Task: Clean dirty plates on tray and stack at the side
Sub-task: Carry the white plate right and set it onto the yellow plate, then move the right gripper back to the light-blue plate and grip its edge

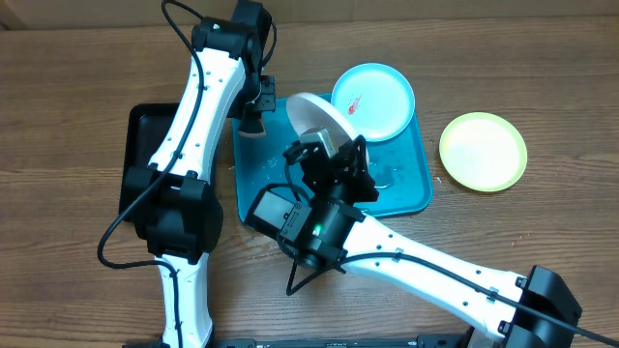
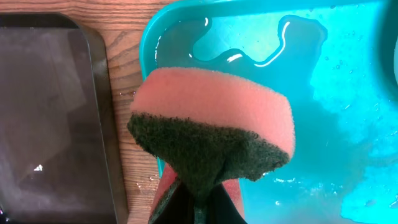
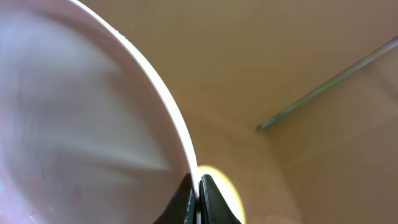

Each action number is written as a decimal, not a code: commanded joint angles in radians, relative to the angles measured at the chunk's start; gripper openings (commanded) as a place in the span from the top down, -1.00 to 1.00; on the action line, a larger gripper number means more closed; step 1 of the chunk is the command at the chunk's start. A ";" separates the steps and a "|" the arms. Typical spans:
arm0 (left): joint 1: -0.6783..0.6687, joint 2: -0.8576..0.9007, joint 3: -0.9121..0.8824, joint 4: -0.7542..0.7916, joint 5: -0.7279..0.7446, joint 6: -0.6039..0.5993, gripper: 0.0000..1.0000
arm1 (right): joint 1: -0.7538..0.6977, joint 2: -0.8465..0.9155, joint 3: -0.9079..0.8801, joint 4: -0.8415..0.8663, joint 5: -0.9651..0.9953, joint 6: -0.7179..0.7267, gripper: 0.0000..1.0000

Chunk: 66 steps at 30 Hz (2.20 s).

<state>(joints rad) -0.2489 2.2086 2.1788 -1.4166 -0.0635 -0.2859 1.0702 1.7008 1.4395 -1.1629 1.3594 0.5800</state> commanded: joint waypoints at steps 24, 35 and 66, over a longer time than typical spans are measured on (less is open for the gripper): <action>-0.007 -0.009 -0.004 0.003 0.008 -0.010 0.92 | -0.914 -0.094 0.020 0.060 -1.477 -0.188 0.93; -0.008 -0.009 -0.004 0.003 0.011 -0.010 0.92 | -1.358 -0.092 -0.170 0.140 -1.429 -0.183 0.93; -0.027 -0.009 -0.004 0.011 0.009 -0.010 0.91 | -1.268 -0.070 -0.265 0.504 -1.699 -0.220 0.03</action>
<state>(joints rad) -0.2623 2.2086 2.1788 -1.4082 -0.0601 -0.2859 -0.2901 1.6318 1.1030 -0.6689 -0.2909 0.3733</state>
